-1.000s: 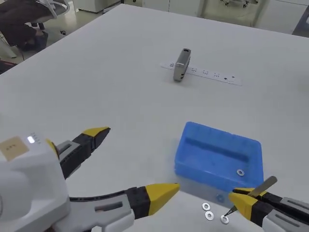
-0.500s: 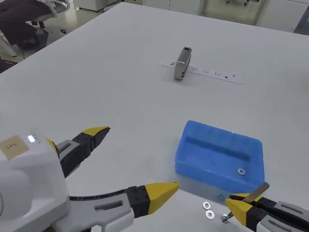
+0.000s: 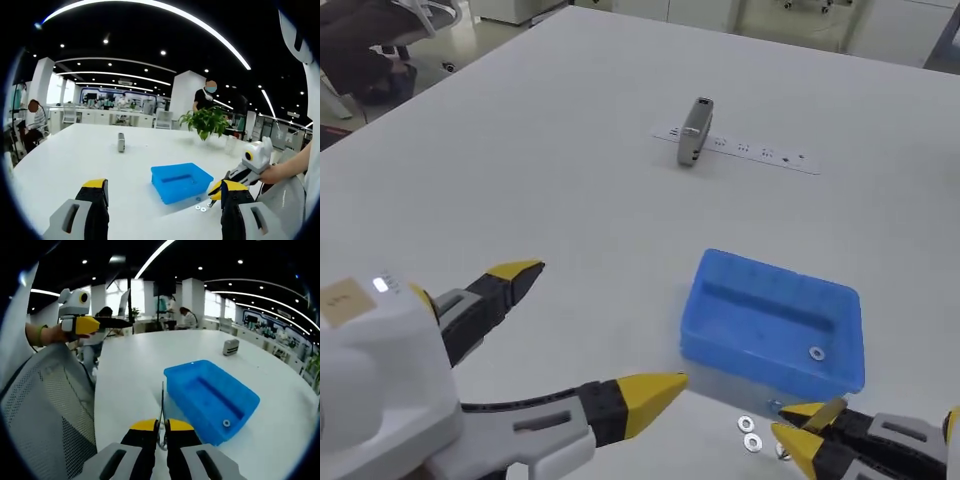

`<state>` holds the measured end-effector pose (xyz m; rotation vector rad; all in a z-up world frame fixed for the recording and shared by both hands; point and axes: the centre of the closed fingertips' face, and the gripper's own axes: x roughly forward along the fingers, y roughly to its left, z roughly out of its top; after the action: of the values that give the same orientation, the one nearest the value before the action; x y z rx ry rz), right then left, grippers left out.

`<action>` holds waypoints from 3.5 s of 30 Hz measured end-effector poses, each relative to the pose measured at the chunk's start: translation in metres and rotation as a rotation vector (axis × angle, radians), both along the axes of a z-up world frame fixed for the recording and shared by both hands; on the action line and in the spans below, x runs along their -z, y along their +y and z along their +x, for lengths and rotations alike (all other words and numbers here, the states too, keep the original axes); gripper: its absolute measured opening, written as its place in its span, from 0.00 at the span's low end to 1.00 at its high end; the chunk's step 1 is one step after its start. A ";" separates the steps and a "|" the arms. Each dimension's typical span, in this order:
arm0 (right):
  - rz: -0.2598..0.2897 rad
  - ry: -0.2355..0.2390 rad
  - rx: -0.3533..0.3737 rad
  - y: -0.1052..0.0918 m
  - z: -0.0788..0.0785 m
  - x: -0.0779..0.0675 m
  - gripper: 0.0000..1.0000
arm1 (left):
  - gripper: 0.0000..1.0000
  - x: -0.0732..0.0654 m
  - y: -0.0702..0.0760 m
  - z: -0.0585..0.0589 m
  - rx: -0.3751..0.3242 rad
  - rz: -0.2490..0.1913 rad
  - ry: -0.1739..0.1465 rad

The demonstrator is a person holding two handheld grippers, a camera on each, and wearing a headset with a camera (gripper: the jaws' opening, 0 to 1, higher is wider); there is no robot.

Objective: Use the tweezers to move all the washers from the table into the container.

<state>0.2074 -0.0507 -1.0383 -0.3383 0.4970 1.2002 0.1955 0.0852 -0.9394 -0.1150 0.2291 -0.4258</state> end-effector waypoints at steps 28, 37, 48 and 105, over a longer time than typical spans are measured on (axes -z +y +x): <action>0.305 0.152 0.179 -0.005 0.039 -0.073 0.03 | 0.95 0.003 0.002 0.001 -0.002 0.006 0.012; 0.301 0.126 0.180 -0.003 0.056 -0.080 0.03 | 0.94 0.005 0.001 0.000 0.002 0.010 0.020; 0.282 0.121 0.182 0.004 0.079 -0.071 0.03 | 0.94 0.006 0.002 0.000 0.002 0.013 0.024; 0.178 0.087 0.217 -0.003 0.102 -0.038 0.04 | 0.94 0.008 -0.001 -0.001 0.016 0.030 0.036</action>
<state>0.3094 -0.0540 -1.0005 -0.0773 0.4852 1.0416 0.1941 0.0839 -0.9472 -0.0916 0.2717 -0.4366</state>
